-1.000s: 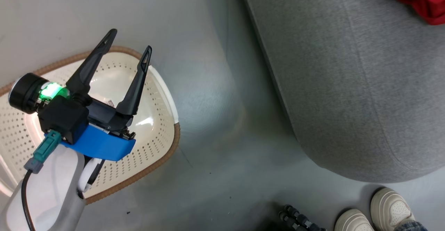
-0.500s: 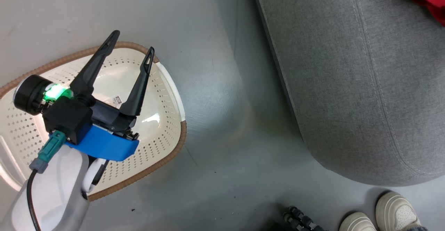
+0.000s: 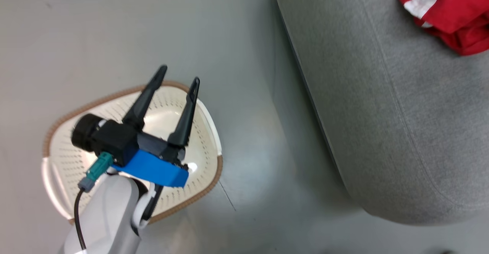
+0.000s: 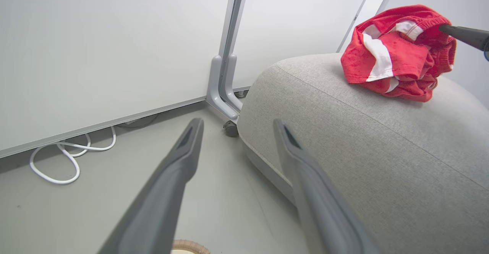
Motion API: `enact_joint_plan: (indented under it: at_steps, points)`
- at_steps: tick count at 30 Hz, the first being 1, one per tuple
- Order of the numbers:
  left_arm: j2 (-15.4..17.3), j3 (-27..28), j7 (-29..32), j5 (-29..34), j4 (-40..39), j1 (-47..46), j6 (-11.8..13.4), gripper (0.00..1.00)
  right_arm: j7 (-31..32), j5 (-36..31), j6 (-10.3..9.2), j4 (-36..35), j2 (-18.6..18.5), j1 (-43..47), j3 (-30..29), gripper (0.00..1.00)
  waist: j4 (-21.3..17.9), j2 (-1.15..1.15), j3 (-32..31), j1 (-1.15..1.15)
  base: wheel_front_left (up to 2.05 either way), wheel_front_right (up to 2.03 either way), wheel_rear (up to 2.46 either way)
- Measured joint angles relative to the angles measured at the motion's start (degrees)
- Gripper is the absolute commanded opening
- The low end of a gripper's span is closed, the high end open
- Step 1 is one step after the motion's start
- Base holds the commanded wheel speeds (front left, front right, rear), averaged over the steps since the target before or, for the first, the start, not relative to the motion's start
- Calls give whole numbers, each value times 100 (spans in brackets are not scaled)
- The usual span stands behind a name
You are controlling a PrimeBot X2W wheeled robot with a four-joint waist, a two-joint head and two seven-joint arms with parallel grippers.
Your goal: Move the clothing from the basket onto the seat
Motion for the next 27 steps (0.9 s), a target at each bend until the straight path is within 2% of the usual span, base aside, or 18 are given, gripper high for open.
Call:
enact_joint_plan:
  at_steps: [11, 19, 27]
  points:
    - [-650, 543, 0, -265, 443, 962, -11, 100, 70, 127, 0, -902, 261, 1646, 654, 100, 474, 0, -1598, -1, 0, 0, 0]
    - [-789, 1065, -1, -263, 604, 1780, -11, 100, 354, 113, 0, -1811, 616, 2849, 914, 100, 924, 0, -2653, -2, 0, 0, 0]
    - [-843, 1524, -1, -190, 672, 2263, -11, 100, 637, -40, 0, -2616, 1011, 3752, 1031, 100, 1413, 0, -3273, -2, 0, 0, 0]
